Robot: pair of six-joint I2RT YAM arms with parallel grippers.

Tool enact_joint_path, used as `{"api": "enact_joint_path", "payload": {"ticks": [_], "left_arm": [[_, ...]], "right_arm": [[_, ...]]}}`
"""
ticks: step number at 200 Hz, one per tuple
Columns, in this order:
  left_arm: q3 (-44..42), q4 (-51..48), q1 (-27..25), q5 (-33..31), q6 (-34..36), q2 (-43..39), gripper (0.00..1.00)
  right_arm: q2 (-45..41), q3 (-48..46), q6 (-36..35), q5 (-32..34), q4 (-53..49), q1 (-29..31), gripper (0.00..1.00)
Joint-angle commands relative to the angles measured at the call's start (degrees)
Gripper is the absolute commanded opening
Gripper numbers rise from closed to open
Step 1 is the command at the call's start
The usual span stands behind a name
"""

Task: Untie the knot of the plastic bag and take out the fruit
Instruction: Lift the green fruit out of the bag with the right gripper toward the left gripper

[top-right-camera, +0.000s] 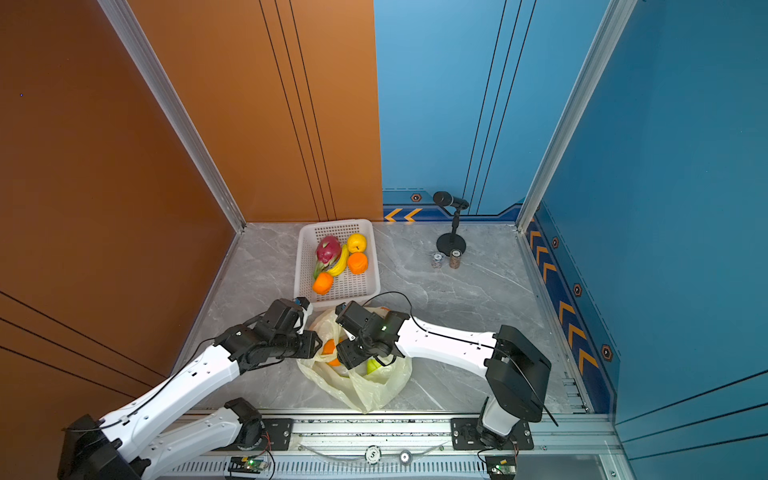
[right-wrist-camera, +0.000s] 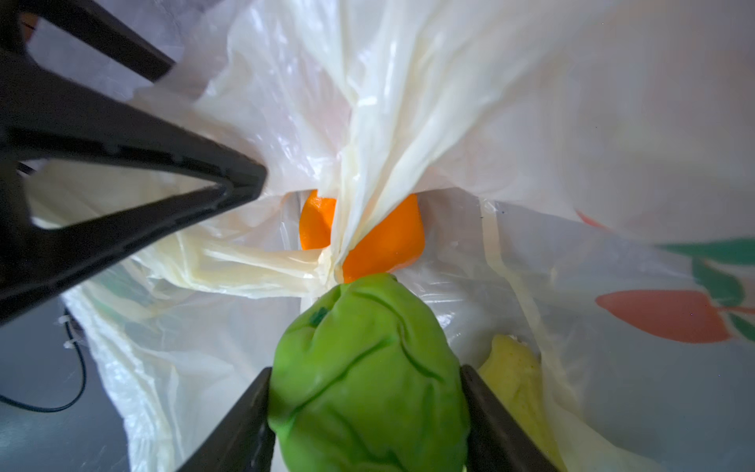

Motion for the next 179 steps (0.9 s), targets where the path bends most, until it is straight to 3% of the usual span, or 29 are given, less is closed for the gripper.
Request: {"api": "enact_joint_path", "payload": {"ticks": [1, 44, 118, 179], "left_arm": [[-0.86, -0.12, 0.53, -0.11, -0.34, -1.33, 0.45], [-0.83, 1.51, 0.33, 1.81, 0.12, -3.71, 0.53], [-0.90, 7.45, 0.19, 6.34, 3.52, -12.02, 0.57], [0.25, 19.96, -0.73, 15.82, 13.82, -15.07, 0.56]], "right_arm": [[-3.47, -2.00, 3.93, -4.43, 6.08, -1.44, 0.48], [-8.81, -6.76, 9.03, -8.25, 14.77, -4.81, 0.48], [-17.41, -10.28, 15.22, -7.35, 20.08, -9.64, 0.48], [-22.83, -9.98, 18.01, -8.57, 18.37, -13.30, 0.47]]}}
